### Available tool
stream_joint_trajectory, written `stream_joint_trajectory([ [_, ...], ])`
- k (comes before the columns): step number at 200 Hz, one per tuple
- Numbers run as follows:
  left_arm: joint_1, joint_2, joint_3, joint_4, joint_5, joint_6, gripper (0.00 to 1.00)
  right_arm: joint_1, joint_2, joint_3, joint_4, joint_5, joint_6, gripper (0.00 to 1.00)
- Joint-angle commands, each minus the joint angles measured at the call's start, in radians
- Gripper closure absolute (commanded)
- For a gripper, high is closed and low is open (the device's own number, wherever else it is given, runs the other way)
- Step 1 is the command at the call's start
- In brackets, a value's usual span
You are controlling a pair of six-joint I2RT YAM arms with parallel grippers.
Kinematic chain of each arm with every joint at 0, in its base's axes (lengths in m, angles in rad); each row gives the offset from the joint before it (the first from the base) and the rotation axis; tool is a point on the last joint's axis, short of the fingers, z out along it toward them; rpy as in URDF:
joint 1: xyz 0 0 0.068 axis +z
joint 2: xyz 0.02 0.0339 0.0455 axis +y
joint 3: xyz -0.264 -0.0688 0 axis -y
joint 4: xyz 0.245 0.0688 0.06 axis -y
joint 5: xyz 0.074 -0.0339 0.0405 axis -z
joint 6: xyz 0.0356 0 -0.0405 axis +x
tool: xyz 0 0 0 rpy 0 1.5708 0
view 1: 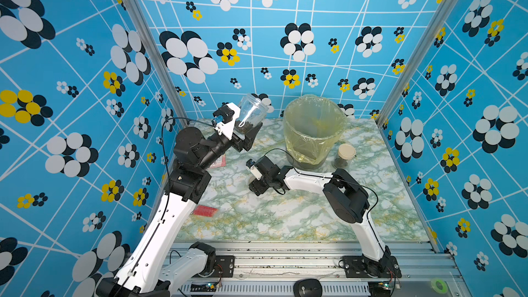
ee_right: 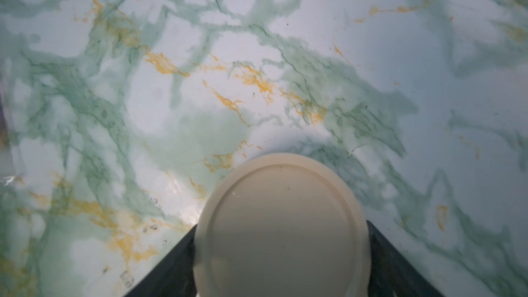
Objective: Empty moldy tea leaves from jars
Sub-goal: Place the lid at the center of the board.
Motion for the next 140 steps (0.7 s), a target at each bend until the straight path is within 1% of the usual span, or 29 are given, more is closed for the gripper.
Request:
stream_joint_trajectory([
  [1, 0.004, -0.022, 0.018, 0.062, 0.005, 0.011, 0.64, 0.003, 0.005, 0.016, -0.05, 0.013, -0.017, 0.26],
  [23, 0.004, -0.019, 0.021, 0.061, 0.008, 0.012, 0.64, 0.003, -0.017, 0.011, -0.049, -0.004, -0.019, 0.15],
  [42, 0.004, -0.02, 0.026, 0.054, 0.008, 0.017, 0.64, 0.003, -0.025, 0.011, -0.048, -0.024, -0.016, 0.1],
  [48, 0.004, -0.021, 0.027, 0.051, 0.008, 0.018, 0.64, 0.003, -0.061, 0.011, -0.05, -0.03, -0.014, 0.09],
  [71, 0.005, -0.022, 0.034, 0.041, 0.009, 0.023, 0.64, 0.003, -0.095, 0.022, -0.062, -0.043, -0.009, 0.07],
  [118, 0.004, -0.023, 0.053, 0.013, 0.008, 0.049, 0.64, 0.003, -0.227, 0.026, -0.102, -0.058, 0.001, 0.07],
  [122, 0.004, -0.022, 0.055, 0.011, 0.01, 0.052, 0.64, 0.003, -0.236, 0.063, -0.113, -0.061, 0.0, 0.06],
  [140, 0.005, -0.011, 0.069, 0.002, 0.01, 0.064, 0.64, 0.002, -0.296, 0.108, -0.176, -0.068, -0.01, 0.06],
])
